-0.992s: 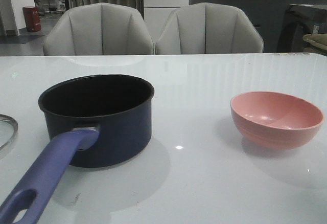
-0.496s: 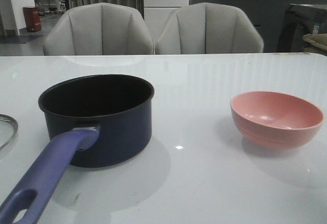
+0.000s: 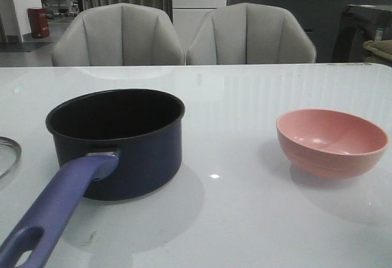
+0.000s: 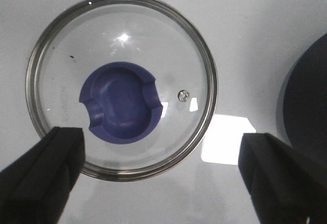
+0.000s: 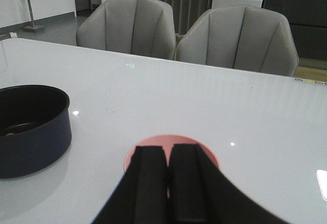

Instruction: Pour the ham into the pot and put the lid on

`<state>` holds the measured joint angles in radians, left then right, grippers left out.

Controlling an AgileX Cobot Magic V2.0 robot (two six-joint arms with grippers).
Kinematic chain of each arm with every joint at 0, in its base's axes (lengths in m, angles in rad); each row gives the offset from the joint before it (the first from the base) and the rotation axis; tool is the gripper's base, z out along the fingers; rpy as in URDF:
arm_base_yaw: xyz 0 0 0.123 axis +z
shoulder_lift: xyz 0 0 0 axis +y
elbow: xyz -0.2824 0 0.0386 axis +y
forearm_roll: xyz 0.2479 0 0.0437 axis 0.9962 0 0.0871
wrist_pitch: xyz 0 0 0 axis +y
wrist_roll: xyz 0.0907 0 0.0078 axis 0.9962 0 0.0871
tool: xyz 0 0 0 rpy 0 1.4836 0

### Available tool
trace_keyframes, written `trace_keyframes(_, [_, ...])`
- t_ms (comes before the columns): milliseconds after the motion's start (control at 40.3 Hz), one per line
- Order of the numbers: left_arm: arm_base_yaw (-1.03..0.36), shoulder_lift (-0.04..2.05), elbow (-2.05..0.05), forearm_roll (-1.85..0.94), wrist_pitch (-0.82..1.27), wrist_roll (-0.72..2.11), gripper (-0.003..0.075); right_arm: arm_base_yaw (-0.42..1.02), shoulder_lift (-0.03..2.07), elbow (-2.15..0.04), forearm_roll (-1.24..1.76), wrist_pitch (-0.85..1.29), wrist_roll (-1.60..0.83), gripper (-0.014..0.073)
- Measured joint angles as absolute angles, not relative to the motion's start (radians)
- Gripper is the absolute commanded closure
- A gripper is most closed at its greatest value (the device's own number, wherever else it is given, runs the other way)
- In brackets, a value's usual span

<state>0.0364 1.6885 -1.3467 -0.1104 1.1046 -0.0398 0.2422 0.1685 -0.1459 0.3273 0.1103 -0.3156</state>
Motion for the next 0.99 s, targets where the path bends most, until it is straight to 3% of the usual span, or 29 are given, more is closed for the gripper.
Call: trace_keyframes(992, [0.071,1.874,-1.394,-0.061,1.147,-0.166,0.0038,0.242,0.168,-0.146,0.327,0.110,-0.316,0.0442])
